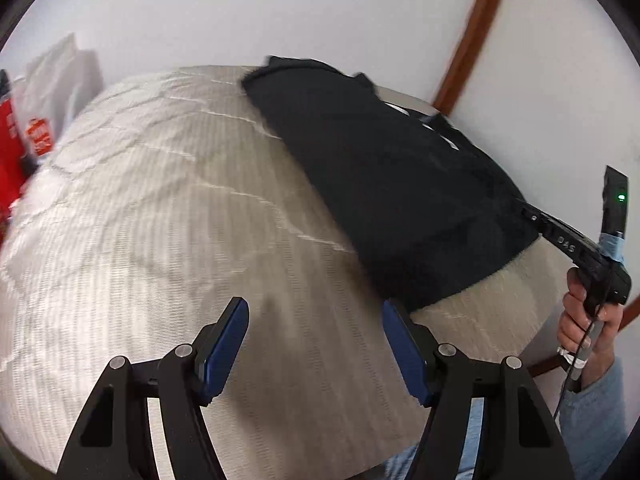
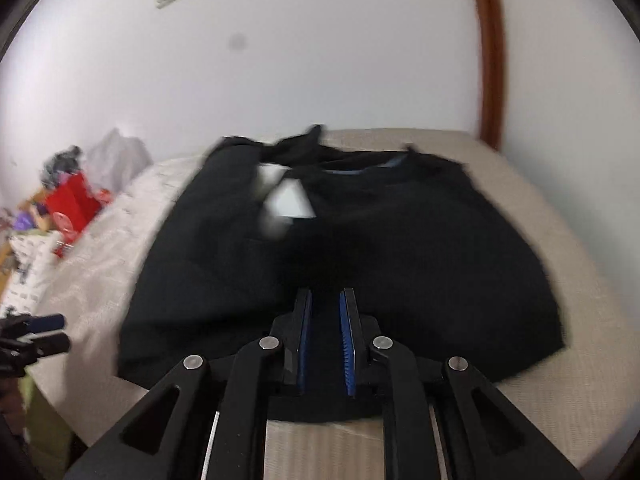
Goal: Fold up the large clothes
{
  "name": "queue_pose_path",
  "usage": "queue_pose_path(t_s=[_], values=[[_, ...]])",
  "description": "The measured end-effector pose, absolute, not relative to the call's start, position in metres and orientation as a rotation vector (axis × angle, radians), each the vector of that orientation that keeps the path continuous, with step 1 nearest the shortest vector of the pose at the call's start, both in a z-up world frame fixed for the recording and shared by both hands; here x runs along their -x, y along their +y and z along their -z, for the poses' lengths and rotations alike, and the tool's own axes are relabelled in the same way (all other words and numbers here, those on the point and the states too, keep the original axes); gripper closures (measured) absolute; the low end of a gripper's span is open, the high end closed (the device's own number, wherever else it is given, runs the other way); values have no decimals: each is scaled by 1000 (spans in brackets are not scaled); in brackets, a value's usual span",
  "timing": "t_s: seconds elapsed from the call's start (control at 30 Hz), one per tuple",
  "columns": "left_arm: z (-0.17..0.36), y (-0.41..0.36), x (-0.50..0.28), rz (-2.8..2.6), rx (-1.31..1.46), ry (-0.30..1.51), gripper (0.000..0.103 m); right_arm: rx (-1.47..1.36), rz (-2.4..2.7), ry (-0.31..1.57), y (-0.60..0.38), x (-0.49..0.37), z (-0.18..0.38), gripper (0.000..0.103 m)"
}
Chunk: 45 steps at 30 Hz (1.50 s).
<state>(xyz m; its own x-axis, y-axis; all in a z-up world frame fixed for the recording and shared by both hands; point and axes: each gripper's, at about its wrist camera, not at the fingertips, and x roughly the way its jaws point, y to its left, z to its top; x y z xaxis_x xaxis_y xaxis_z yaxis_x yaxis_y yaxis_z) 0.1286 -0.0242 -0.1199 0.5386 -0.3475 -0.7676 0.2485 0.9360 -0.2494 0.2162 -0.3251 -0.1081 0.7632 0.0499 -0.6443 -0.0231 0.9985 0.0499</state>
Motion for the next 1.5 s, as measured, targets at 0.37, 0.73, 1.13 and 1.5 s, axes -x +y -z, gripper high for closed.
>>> queue_pose_path(t_s=[0.37, 0.73, 1.13, 1.5], values=[[134, -84, -141, 419, 79, 962, 50, -50, 89, 813, -397, -219, 132, 72], [140, -85, -164, 382, 106, 946, 81, 5, 129, 862, -385, -234, 149, 71], [141, -30, -160, 393, 264, 926, 96, 7, 40, 855, -333, -244, 145, 72], [141, 36, -140, 323, 246, 918, 95, 49, -107, 791, -258, -235, 119, 72]])
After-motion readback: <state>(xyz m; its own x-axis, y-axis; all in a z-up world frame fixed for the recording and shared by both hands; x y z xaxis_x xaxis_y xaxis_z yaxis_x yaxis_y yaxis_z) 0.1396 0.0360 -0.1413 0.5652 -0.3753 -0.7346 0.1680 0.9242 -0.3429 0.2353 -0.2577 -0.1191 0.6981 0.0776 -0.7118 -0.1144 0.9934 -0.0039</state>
